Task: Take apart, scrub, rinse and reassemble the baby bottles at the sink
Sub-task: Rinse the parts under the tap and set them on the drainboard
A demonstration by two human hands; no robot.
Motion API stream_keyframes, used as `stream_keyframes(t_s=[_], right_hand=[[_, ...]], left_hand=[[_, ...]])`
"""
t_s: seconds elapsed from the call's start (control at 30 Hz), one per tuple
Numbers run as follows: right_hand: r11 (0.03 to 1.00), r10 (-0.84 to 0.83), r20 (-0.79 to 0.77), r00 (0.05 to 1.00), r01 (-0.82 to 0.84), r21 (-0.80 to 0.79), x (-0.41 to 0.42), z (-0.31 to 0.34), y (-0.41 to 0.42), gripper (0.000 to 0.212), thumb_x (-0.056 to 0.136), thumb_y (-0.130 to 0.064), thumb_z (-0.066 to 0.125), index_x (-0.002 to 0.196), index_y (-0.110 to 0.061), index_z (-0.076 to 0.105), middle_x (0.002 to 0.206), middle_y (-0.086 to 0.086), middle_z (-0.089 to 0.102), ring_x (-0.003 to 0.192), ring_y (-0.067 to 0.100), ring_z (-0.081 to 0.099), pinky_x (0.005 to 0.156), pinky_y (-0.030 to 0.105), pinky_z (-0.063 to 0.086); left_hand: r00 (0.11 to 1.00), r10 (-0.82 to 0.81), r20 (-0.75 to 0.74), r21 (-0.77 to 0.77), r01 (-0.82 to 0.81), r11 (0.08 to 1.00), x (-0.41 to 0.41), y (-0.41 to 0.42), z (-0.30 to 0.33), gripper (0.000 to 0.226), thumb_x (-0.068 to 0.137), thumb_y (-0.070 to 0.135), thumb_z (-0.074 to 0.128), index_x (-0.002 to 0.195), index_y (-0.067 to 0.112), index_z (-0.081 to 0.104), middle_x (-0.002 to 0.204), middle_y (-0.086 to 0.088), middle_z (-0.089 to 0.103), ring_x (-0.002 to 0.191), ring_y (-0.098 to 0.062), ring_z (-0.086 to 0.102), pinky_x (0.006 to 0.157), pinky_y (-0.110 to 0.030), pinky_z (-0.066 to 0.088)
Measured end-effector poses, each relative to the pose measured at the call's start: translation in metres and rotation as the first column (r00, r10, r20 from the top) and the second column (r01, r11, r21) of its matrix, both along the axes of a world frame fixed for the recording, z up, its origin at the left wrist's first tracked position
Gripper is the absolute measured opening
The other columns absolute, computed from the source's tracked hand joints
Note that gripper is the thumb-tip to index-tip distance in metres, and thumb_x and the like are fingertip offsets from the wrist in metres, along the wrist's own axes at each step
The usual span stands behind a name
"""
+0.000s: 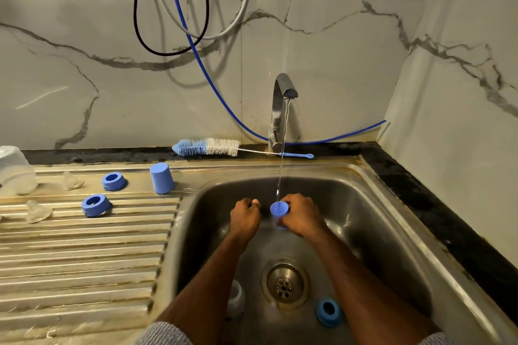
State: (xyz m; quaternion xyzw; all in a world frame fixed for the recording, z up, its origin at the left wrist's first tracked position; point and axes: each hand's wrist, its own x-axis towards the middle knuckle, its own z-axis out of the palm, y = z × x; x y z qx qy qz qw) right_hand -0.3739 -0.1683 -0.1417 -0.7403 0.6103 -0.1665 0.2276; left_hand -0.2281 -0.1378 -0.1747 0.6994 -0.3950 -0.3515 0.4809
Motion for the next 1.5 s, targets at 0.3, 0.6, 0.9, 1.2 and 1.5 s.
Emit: stream_keyframes(t_s=[0.3,0.6,0.9,1.2,1.5], right_hand=[[0.978,-0.028,0.397,0.918,-0.057,0.201,0.003,-0.001,0.005,0.038,0.082,-0.009,0.079,0.118,-0.013,0.068,0.109,0.005,0.071,0.095,0.017,0.063,0.075,0.026,0.048],[0.907,-0.239,0.497,0.834,0.008,0.422,0.015,0.011,0.021,0.042,0.095,-0.035,0.065,0.124,-0.009,0.05,0.101,0.013,0.063,0.077,0.027,0.067,0.057,0.031,0.051],[0.965,0.246,-0.031,0.969,-0.248,-0.079,0.021,0.036,0.052,0.029,0.072,-0.029,0.077,0.099,-0.029,0.067,0.104,-0.002,0.062,0.104,0.019,0.06,0.083,0.027,0.046],[0.929,0.349,0.324,0.879,-0.279,-0.243,0.112,0.086,0.092,0.05,0.065,-0.01,0.082,0.107,-0.024,0.059,0.103,-0.002,0.067,0.092,0.018,0.064,0.076,0.031,0.053],[0.928,0.363,0.34,0.868,-0.301,-0.221,0.215,0.103,0.101,0.05,0.073,-0.002,0.08,0.117,-0.02,0.065,0.122,0.004,0.067,0.11,0.022,0.063,0.091,0.036,0.054]], left_hand=[[0.997,-0.061,0.048,0.016,0.061,0.998,-0.005,0.013,0.005,0.02,0.093,0.009,0.053,0.081,0.02,0.065,0.094,-0.013,0.072,0.095,-0.034,0.068,0.088,-0.047,0.057],[0.939,-0.065,0.338,-0.027,0.079,0.997,0.003,0.062,0.052,0.015,0.092,0.015,0.058,0.098,0.015,0.072,0.105,-0.005,0.073,0.101,-0.021,0.065,0.08,-0.024,0.044],[0.822,-0.114,0.558,-0.094,0.2,0.975,0.056,0.118,0.11,0.008,0.092,0.017,0.065,0.095,0.013,0.072,0.091,-0.001,0.073,0.085,-0.014,0.067,0.081,-0.03,0.055],[0.799,0.086,0.595,-0.118,-0.019,0.993,0.152,0.155,0.128,0.005,0.093,0.014,0.068,0.089,0.012,0.07,0.086,-0.001,0.07,0.082,-0.016,0.065,0.078,-0.031,0.053],[0.813,0.169,0.557,-0.083,-0.149,0.985,0.218,0.187,0.121,0.008,0.092,0.018,0.071,0.087,0.012,0.073,0.082,0.001,0.069,0.079,-0.013,0.062,0.074,-0.027,0.046]])
